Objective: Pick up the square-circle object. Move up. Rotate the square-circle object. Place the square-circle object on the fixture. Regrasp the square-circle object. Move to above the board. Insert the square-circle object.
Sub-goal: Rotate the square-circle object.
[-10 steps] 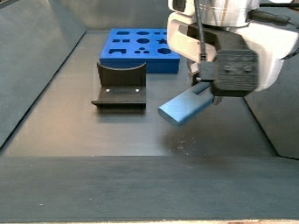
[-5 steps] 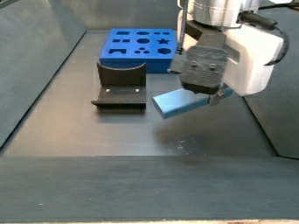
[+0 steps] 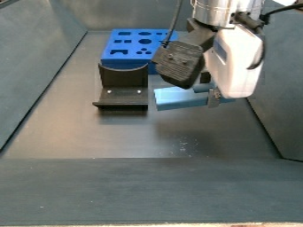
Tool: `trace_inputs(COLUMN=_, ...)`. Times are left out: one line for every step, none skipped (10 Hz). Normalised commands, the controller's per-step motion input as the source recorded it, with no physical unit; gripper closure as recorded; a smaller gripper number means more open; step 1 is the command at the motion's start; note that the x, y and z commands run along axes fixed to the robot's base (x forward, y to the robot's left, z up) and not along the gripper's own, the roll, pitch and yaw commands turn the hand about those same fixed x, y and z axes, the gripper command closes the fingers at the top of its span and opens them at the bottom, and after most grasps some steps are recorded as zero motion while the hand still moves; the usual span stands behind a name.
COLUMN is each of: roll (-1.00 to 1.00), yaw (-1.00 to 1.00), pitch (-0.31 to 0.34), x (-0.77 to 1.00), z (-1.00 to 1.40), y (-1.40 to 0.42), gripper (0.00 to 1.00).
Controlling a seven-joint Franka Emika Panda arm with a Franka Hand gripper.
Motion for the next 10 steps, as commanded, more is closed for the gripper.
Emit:
trace_inputs(roll=0.0, yaw=-1.0, pitch=0.0, x=0.0, z=0.0, y=0.01, gripper=1.0)
trace_inputs(roll=0.0, yaw=-1.0, pitch=0.0, x=0.0, z=0.0, y=0.01, gripper=1.0)
trace_inputs(roll=0.0, yaw=-1.0, pitch=0.0, x=0.0, z=0.0, y=0.01, gripper=1.0)
trace_inputs(roll=0.0, yaw=-1.0, pitch=0.0, x=0.0, z=0.0, y=0.01, gripper=1.0)
trace_inputs(roll=0.0, yaw=-1.0, pitch=0.0, x=0.0, z=0.0, y=0.01, gripper=1.0)
trace_inputs(roll=0.0, yaw=-1.0, pitch=0.0, x=0.0, z=0.0, y=0.01, gripper=1.0)
trace_inputs(roll=0.0, yaw=-1.0, pitch=0.0, x=0.0, z=0.0, y=0.01, gripper=1.0)
trace_inputs(roll=0.0, yaw=-1.0, pitch=0.0, x=0.0, z=0.0, y=0.01, gripper=1.0)
trace_inputs(roll=0.0, yaw=-1.0, pitch=0.0, x=0.0, z=0.0, y=0.01, gripper=1.0)
trace_inputs(roll=0.0, yaw=-1.0, pitch=0.0, x=0.0, z=0.0, y=0.01, gripper=1.0)
